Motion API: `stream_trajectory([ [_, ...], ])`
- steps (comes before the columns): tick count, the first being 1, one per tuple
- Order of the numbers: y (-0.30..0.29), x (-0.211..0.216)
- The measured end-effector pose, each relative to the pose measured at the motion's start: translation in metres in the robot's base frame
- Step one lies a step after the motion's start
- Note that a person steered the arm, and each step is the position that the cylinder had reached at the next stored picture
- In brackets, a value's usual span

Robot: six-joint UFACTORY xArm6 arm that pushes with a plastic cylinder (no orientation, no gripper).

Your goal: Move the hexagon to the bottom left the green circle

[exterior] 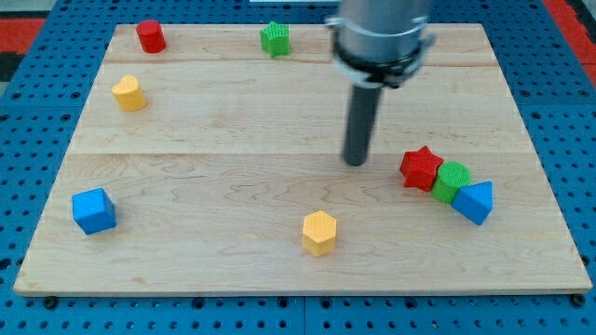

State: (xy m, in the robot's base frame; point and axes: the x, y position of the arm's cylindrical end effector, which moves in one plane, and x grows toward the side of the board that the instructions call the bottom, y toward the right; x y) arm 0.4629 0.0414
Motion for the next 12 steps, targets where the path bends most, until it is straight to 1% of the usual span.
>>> stream_trajectory([
  [1,-0.078,0.024],
  [2,-0.171,0.052],
  [3,-0.178,0.088],
  [4,-0.108,0.116],
  [5,-0.038,0.112],
  [6,0.013,0.109],
  [7,0.05,0.109],
  [8,0.048,0.111],
  [9,-0.041,0.126],
  [10,-0.03,0.099],
  [11,0.013,0.068],
  [12,0.07,0.052],
])
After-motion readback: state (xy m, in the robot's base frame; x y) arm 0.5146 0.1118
